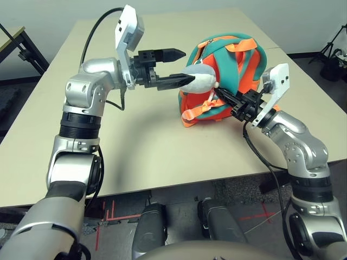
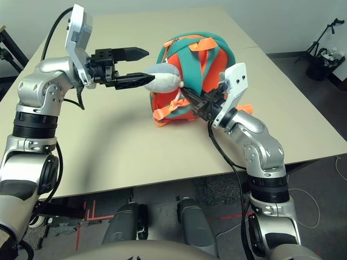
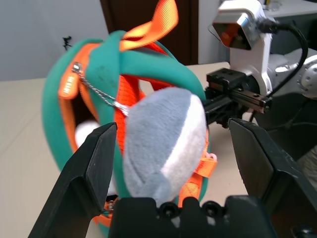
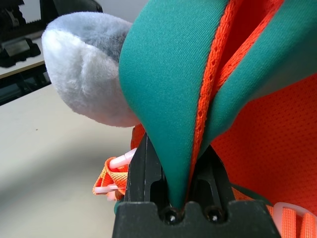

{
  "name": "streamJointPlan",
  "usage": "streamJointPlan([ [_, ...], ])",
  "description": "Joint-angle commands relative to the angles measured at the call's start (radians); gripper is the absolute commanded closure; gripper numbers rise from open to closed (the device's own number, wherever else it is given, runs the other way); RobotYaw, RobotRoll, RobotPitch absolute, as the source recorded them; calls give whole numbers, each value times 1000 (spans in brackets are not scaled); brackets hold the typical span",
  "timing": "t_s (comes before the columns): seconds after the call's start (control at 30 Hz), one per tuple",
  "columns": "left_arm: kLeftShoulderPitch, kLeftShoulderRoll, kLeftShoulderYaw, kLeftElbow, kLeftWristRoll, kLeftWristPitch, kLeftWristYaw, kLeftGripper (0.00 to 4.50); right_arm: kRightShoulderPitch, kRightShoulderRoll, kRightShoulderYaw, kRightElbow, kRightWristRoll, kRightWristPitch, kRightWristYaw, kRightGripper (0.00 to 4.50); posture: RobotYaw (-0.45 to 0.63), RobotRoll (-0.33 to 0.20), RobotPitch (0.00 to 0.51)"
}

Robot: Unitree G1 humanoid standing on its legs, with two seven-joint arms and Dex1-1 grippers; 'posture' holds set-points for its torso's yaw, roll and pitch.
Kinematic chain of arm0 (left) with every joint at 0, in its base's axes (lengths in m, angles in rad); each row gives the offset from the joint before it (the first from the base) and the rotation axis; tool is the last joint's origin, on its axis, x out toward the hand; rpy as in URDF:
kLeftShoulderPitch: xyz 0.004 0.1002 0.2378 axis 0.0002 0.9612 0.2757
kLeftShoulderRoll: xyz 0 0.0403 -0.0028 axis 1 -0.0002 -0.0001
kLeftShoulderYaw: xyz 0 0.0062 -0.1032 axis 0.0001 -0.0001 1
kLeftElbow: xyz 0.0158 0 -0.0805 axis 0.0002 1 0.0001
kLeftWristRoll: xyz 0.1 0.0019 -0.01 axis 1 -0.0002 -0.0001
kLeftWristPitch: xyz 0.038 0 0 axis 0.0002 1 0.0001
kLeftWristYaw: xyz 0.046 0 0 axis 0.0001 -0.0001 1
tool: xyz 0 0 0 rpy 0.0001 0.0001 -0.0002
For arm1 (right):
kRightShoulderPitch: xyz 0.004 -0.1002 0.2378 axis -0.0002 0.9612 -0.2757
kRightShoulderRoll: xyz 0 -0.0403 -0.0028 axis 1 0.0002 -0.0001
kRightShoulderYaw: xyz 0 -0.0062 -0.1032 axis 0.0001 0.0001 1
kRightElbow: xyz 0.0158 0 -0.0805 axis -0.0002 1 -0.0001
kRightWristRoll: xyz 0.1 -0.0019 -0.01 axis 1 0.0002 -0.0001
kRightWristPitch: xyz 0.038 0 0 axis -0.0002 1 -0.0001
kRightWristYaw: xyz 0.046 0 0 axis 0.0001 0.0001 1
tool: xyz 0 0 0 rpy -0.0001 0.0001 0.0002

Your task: Put the pencil case into the backpack and zip it.

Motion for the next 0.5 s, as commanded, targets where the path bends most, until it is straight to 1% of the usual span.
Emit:
streamJointPlan([
  [0.03, 9, -11, -48, 34, 54, -47, -5, 0, 2, 8, 17, -24, 6, -15, 8, 4224, -181, 0, 71],
  [0.23, 2, -68, -45, 77, 60, -77, 12, 0, 3, 9, 15, -29, 5, -15, 4, 4224, -191, 0, 71],
  [0.3, 4, -79, -39, 79, 50, -67, 6, 0, 5, 8, 14, -32, 5, -15, 4, 4224, -193, 0, 71],
  [0.33, 6, -84, -35, 78, 47, -66, 10, 359, 6, 7, 13, -33, 5, -15, 3, 4224, -193, 0, 71],
  [0.4, 5, -91, -27, 79, 42, -57, 18, 902, 6, 6, 12, -34, 5, -14, 2, 4224, -193, 0, 71],
  [0.5, 10, -87, -30, 74, 41, -46, 8, 2157, 5, 6, 12, -34, 5, -13, 2, 4224, -191, 0, 71],
])
